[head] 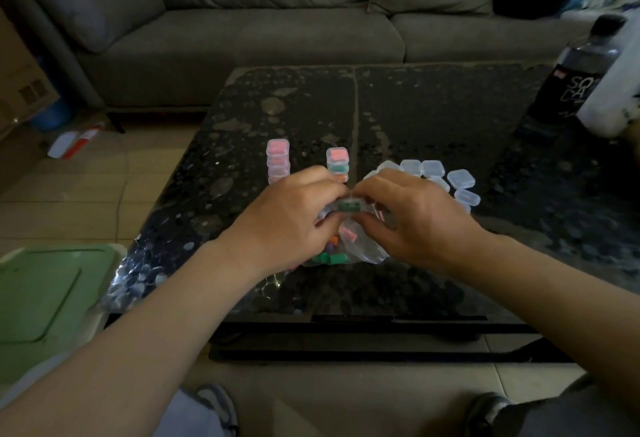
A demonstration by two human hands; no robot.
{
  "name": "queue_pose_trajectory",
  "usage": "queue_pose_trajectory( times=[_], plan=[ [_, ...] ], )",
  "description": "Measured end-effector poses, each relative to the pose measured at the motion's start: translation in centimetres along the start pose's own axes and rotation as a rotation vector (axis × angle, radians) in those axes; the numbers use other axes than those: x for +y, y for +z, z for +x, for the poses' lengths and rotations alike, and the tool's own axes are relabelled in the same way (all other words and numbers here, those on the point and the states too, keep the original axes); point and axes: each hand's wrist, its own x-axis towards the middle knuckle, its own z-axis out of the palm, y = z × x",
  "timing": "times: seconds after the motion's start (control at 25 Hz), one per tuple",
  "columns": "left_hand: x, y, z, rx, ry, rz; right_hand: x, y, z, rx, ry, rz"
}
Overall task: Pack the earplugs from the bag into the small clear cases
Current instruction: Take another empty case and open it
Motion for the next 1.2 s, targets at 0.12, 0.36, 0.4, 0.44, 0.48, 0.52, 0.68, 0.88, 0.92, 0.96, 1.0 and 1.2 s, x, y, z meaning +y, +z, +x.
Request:
queue_pose_trajectory(
  times=[0.12,0.36,0.4,0.44,0.48,0.52,0.68,0.88,0.92,0.96,1.0,1.2],
  plan=[
    [-0.2,0.3,0.1,0.007,-0.02,-0.006,0.1,-0.2,0.0,-0.02,0.012,0.004],
    [0.2,0.4,0.3,0.021,-0.04,-0.006,0.3,0.0,0.2,-0.005,-0.019,-0.029],
    [0.2,0.5,0.3,0.042,-0.057,-0.008,0.4,0.1,0.2,0.022,-0.015,-0.035],
    [0.3,0.7,0.4,0.077,-0.095,-0.023,0.5,0.2,0.3,0.054,-0.001,-0.041],
    [0.4,0.8,0.4,0.118,-0.162,-0.063,0.6,0.4,0.4,0.082,0.027,-0.045],
    [0.7,1.0,0.5,0.159,-0.25,-0.126,0.7,0.5,0.6,0.104,0.065,-0.043],
    [1.3,1.6,1.0,0.188,-0.459,-0.358,1.2,0.4,1.7,0.165,0.189,0.027],
    [1.1,1.9,2.2,0.153,-0.557,-0.45,1.1,0.8,3.2,0.166,0.306,0.119],
    [0.8,2.0,2.5,0.132,-0.565,-0.438,1.1,0.9,3.4,0.14,0.334,0.167],
    [0.5,2.1,2.7,0.117,-0.569,-0.431,1.1,1.1,3.7,0.103,0.359,0.231],
    [0.1,2.2,3.0,0.109,-0.573,-0.427,1.1,1.2,3.9,0.057,0.383,0.301],
    [-2.0,3.1,4.4,0.08,-0.619,-0.391,1.5,2.2,4.7,-0.096,0.443,0.507]
  ],
)
